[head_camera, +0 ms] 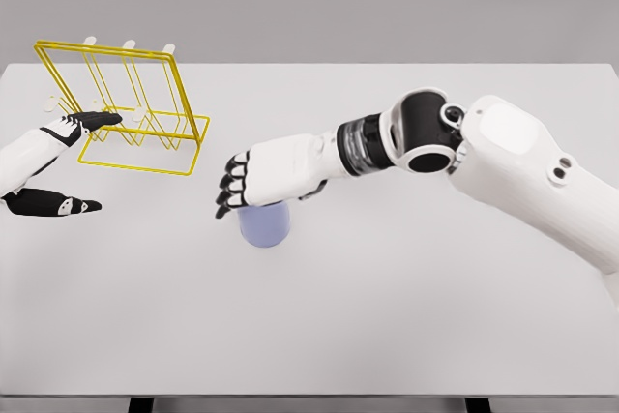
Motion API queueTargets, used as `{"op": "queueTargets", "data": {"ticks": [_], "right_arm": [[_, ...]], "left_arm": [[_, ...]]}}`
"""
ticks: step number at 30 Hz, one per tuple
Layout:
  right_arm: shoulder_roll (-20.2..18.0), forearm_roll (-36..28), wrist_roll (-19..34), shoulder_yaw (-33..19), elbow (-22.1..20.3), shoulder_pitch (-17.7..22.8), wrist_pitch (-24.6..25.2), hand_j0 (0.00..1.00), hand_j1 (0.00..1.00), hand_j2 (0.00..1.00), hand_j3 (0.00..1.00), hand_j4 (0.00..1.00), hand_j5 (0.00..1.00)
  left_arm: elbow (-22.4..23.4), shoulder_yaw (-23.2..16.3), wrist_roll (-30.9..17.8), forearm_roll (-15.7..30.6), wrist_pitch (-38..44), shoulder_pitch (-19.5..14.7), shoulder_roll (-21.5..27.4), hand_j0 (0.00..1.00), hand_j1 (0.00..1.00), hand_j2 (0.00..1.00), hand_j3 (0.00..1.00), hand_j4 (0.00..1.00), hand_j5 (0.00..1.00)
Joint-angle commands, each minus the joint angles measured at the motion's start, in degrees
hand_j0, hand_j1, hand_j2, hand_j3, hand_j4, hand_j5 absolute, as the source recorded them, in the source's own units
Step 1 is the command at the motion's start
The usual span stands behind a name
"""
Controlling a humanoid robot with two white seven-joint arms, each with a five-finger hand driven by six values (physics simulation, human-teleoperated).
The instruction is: Place the cup on the cup holder with both arms
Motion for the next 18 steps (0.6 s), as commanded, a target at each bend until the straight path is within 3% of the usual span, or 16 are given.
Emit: {"op": "queueTargets", "data": {"ticks": [1,5,8,11,13,14,16,18], "right_arm": [[-0.9,-0.3,0.0,-2.2,-2.6,0.0,0.2,1.00,1.00,1.00,1.00,1.00,1.00],[-3.8,-1.0,0.0,-11.2,-9.2,0.4,0.2,1.00,1.00,1.00,1.00,1.00,1.00],[-7.4,-3.8,0.0,-21.6,-9.5,2.1,0.2,1.00,1.00,1.00,1.00,1.00,1.00],[-13.5,-8.1,0.0,-35.0,-8.3,11.9,0.2,1.00,1.00,1.00,1.00,1.00,1.00],[-12.8,-8.1,0.0,-52.5,-8.1,25.0,0.2,1.00,1.00,1.00,1.00,1.00,1.00],[-12.1,-8.1,0.0,-57.1,-8.5,28.7,0.2,1.00,1.00,1.00,1.00,1.00,1.00],[-7.2,-7.9,0.0,-61.6,-8.7,34.3,0.2,1.00,1.00,1.00,1.00,1.00,1.00],[-5.9,-7.6,0.0,-62.3,-7.8,39.5,0.2,1.00,1.00,1.00,1.00,1.00,1.00]], "left_arm": [[0.0,0.0,0.0,0.5,0.1,0.0,0.1,1.00,1.00,1.00,1.00,1.00,1.00],[0.0,0.0,0.0,0.5,0.1,0.0,0.1,1.00,1.00,1.00,1.00,1.00,1.00],[-0.2,0.0,0.0,0.5,0.1,0.0,0.0,1.00,1.00,1.00,1.00,1.00,1.00],[0.0,0.1,-0.3,0.5,0.1,0.0,0.1,1.00,1.00,1.00,1.00,1.00,1.00],[0.0,1.5,-0.7,-0.3,0.1,0.0,0.0,1.00,1.00,1.00,1.00,1.00,1.00],[0.0,2.1,-1.3,-1.1,0.1,0.0,0.0,1.00,1.00,1.00,1.00,1.00,1.00],[-0.1,4.2,-2.4,-3.6,0.1,0.0,-0.1,1.00,1.00,1.00,1.00,1.00,1.00],[-0.2,5.3,-2.7,-6.4,0.1,-1.4,0.2,1.00,1.00,1.00,1.00,1.00,1.00]]}}
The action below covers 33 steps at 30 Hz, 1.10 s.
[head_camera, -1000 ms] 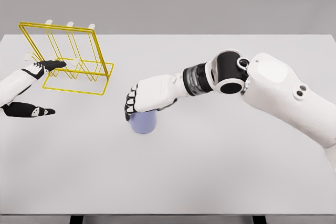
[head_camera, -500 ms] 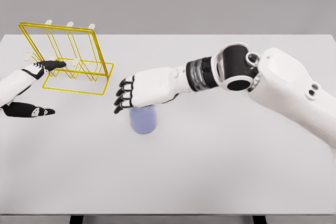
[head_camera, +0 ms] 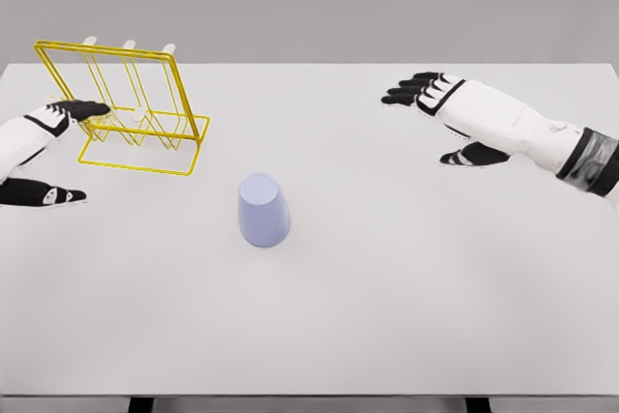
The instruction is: Place the cup on the cup holder with both arms
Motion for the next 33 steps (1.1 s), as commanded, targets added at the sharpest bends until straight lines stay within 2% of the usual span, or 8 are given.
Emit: {"op": "queueTargets", "data": {"ticks": [1,4,6,11,15,20,27,33], "right_arm": [[1.7,-0.5,0.0,-5.2,0.8,0.0,0.2,1.00,1.00,1.00,1.00,1.00,1.00],[2.7,-0.4,0.0,-6.2,6.5,1.1,0.2,1.00,1.00,1.00,1.00,1.00,1.00],[3.1,-0.7,0.0,-6.9,6.1,1.1,0.2,1.00,1.00,1.00,1.00,1.00,1.00],[3.8,-0.4,0.0,-6.4,7.1,0.5,0.2,1.00,1.00,1.00,1.00,1.00,1.00],[3.1,-0.4,0.0,-6.9,6.6,0.4,0.2,1.00,1.00,1.00,1.00,1.00,1.00],[1.8,-0.4,0.0,-6.9,7.0,0.4,0.2,1.00,1.00,1.00,1.00,1.00,1.00],[1.7,-0.5,0.0,-6.9,3.8,2.1,0.2,1.00,1.00,1.00,1.00,1.00,1.00],[1.7,-0.4,0.0,-7.1,4.1,2.9,0.2,1.00,1.00,1.00,1.00,1.00,1.00]], "left_arm": [[-0.2,1.3,-0.5,-2.6,0.1,0.0,0.2,1.00,1.00,1.00,1.00,1.00,1.00],[-0.3,0.3,-1.1,-2.9,0.1,-3.5,2.1,1.00,1.00,1.00,1.00,1.00,1.00],[-0.7,-2.7,-3.4,-2.8,0.1,-6.4,3.2,1.00,1.00,1.00,1.00,1.00,1.00],[-2.1,-24.0,-4.0,0.4,0.1,-22.7,8.2,1.00,1.00,1.00,1.00,1.00,1.00],[-7.3,-42.4,-11.2,10.6,0.1,-35.3,12.4,1.00,1.00,1.00,1.00,1.00,1.00],[-8.6,-59.9,-12.3,13.5,0.1,-52.1,11.5,1.00,1.00,1.00,1.00,1.00,1.00],[-7.6,-71.7,-12.3,13.2,0.1,-65.2,3.1,1.00,1.00,1.00,1.00,1.00,1.00],[-3.4,-78.2,-12.3,10.2,0.1,-70.7,-1.3,1.00,1.00,1.00,1.00,1.00,1.00]]}}
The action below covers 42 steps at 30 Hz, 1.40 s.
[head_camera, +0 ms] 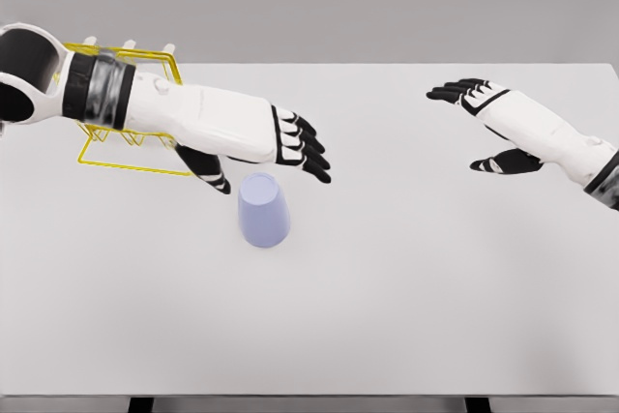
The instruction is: Place the cup on the cup holder with both arms
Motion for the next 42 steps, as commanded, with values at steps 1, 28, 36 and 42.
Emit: {"op": "queueTargets", "data": {"ticks": [1,28,36,42], "right_arm": [[0.0,-0.3,0.0,-0.9,0.4,0.0,0.2,1.00,1.00,1.00,1.00,1.00,1.00],[-5.6,-0.7,0.0,-2.3,-10.7,7.2,0.2,1.00,1.00,1.00,1.00,1.00,1.00],[-6.0,-0.5,0.0,-1.6,-10.7,6.9,0.2,1.00,1.00,1.00,1.00,1.00,1.00],[-6.1,-0.4,0.0,-1.6,-10.7,7.0,0.2,1.00,1.00,1.00,1.00,1.00,1.00]], "left_arm": [[1.4,-2.3,0.1,-1.8,0.2,0.0,-1.9,1.00,1.00,1.00,1.00,1.00,1.00],[5.1,-6.3,0.2,-11.2,2.2,0.7,-3.3,1.00,1.00,1.00,1.00,1.00,1.00],[7.6,-6.9,0.5,-11.8,2.7,1.4,-5.4,1.00,1.00,1.00,1.00,1.00,1.00],[8.7,-6.9,0.8,-12.2,2.7,2.3,-6.1,1.00,1.00,1.00,1.00,1.00,1.00]]}}
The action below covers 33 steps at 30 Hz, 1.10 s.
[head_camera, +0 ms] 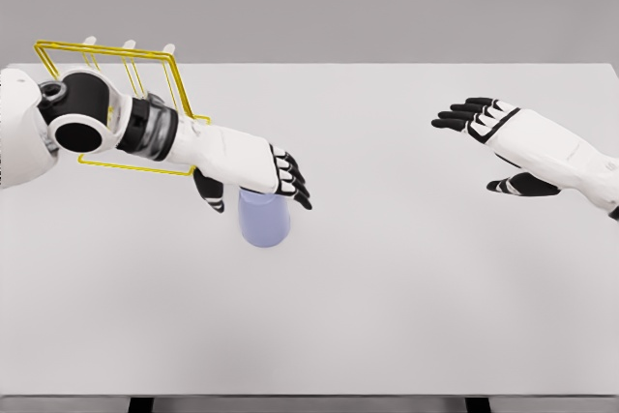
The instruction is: Place the cup on the cup holder with both arms
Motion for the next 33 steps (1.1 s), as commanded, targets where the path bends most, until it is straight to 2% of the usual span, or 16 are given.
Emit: {"op": "queueTargets", "data": {"ticks": [1,10,17,25,33], "right_arm": [[-0.1,-0.4,0.0,0.0,0.0,0.0,0.2,1.00,1.00,1.00,1.00,1.00,1.00],[-0.1,-0.4,0.0,0.1,0.0,0.0,0.2,1.00,1.00,1.00,1.00,1.00,1.00],[-0.1,-0.4,0.0,0.1,0.0,0.1,0.2,1.00,1.00,1.00,1.00,1.00,1.00],[-0.1,-0.4,0.0,0.0,0.0,0.1,0.2,1.00,1.00,1.00,1.00,1.00,1.00],[-0.1,-0.4,0.0,0.0,0.0,0.1,0.2,1.00,1.00,1.00,1.00,1.00,1.00]], "left_arm": [[0.4,0.0,0.1,0.1,0.2,0.0,-0.4,1.00,1.00,1.00,1.00,1.00,1.00],[2.8,0.0,0.3,-0.3,0.2,0.4,-1.9,1.00,1.00,1.00,1.00,1.00,1.00],[3.1,0.0,0.4,-0.7,0.2,1.3,-2.2,0.97,0.97,0.97,0.97,0.97,0.97],[3.0,0.1,0.3,-0.7,-0.5,1.2,-2.1,0.64,0.64,0.64,0.64,0.64,0.64],[2.6,0.1,0.3,-0.4,-0.7,1.0,-1.9,0.54,0.54,0.54,0.54,0.54,0.54]]}}
